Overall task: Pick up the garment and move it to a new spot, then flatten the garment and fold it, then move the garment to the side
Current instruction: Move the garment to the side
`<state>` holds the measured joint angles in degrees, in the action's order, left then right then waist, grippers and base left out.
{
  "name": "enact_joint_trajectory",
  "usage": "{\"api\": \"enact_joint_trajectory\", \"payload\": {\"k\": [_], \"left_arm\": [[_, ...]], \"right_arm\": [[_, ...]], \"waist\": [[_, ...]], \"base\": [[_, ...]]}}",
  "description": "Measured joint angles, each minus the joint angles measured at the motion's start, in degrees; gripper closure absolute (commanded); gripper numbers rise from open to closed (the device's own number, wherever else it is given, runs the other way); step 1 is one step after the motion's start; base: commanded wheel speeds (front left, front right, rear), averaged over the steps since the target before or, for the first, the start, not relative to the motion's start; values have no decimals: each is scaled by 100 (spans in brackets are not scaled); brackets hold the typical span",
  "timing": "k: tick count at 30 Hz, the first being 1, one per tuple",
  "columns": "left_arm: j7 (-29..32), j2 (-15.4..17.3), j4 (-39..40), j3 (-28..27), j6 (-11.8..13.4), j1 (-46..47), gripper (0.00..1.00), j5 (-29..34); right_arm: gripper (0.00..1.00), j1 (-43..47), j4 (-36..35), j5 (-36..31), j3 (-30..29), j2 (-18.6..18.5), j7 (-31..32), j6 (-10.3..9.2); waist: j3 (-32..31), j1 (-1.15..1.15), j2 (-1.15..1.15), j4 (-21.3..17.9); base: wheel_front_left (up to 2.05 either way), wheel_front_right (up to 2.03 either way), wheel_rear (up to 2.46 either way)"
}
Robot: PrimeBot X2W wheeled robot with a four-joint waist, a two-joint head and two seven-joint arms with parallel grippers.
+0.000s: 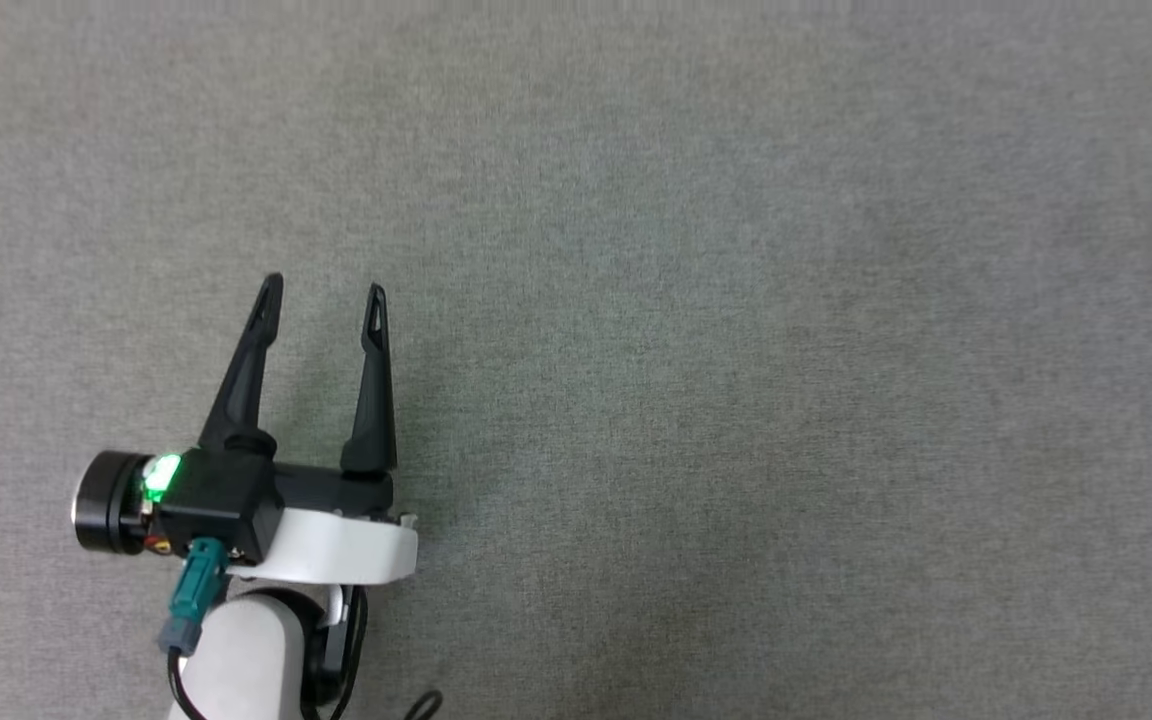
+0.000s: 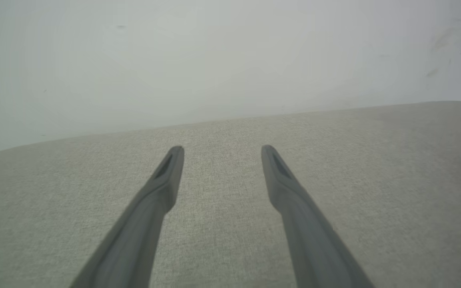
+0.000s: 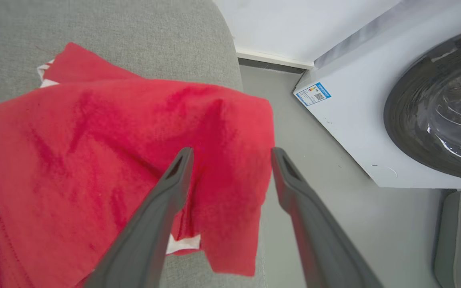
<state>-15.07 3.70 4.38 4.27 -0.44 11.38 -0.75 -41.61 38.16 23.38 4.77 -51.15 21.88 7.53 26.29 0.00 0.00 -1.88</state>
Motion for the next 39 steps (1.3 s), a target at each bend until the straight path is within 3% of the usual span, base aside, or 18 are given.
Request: {"api": "enact_joint_trajectory", "payload": {"k": [8, 14, 27, 39], "left_arm": [[0, -22, -143, -14, 91, -479, 0, -64], [0, -34, -196, -123, 138, -859, 0, -152], [0, -47, -425, -308, 143, -1295, 0, -196], [0, -56, -593, -371, 152, -1502, 0, -205]], "right_arm": [[0, 363, -537, -583, -454, 358, -906, 0], [0, 742, -1330, -984, -881, 924, -1916, 0], [0, 1977, -3175, -1583, -1056, 2943, -3364, -1], [0, 3194, -3357, -1690, -709, 4174, -3604, -1]], "waist": [[-712, -1, 0, 6], [-1255, -2, 0, 62], [-2083, -2, 0, 286], [-2467, -1, 0, 460]], "base": [[0, 0, 0], [0, 0, 0], [0, 0, 0], [0, 0, 0]]}}
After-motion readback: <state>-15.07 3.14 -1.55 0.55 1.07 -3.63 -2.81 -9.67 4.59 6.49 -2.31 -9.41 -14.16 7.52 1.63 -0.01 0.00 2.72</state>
